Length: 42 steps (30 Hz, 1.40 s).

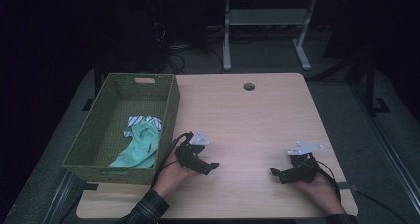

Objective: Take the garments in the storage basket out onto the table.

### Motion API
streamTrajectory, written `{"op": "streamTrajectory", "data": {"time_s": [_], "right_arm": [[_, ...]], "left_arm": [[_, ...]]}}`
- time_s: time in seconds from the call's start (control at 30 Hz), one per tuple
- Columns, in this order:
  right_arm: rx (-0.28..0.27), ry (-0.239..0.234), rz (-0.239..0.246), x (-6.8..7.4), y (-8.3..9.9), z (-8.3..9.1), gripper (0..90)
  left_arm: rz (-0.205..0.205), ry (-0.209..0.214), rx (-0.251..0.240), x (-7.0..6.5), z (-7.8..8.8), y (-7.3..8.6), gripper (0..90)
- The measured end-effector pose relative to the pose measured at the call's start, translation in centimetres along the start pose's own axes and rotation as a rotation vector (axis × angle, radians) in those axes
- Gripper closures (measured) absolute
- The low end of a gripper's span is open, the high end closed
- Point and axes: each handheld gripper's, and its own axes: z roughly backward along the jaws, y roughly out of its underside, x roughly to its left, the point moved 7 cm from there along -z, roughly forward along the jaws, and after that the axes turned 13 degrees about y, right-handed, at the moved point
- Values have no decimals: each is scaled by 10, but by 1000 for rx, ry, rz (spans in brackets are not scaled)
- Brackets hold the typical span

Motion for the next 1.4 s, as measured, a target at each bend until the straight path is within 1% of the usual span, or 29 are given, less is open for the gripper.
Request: {"op": "streamTrajectory", "data": {"time_s": [0.27, 0.33, 0.6, 0.73, 0.93, 0.97, 1.1, 1.4], "right_arm": [[0, 0, -1, 0, 0, 0, 17], [0, 0, 0, 0, 0, 0, 17], [0, 0, 0, 0, 0, 0, 16], [0, 0, 0, 0, 0, 0, 17], [0, 0, 0, 0, 0, 0, 17], [1, 0, 0, 0, 0, 0, 17], [0, 0, 0, 0, 0, 0, 17], [0, 0, -1, 0, 0, 0, 17]], "left_arm": [[4, 6, -6, -1, 3, -3, 134], [3, 8, 0, -2, 4, -4, 134], [-6, 5, -8, -4, 8, -8, 134], [0, 7, -9, -5, 10, -9, 134], [-12, 3, -6, -5, 15, -13, 134], [-8, 4, -13, -6, 15, -14, 134], [-12, 7, -18, -6, 18, -16, 134], [-18, 10, -21, -9, 23, -20, 135]]}}
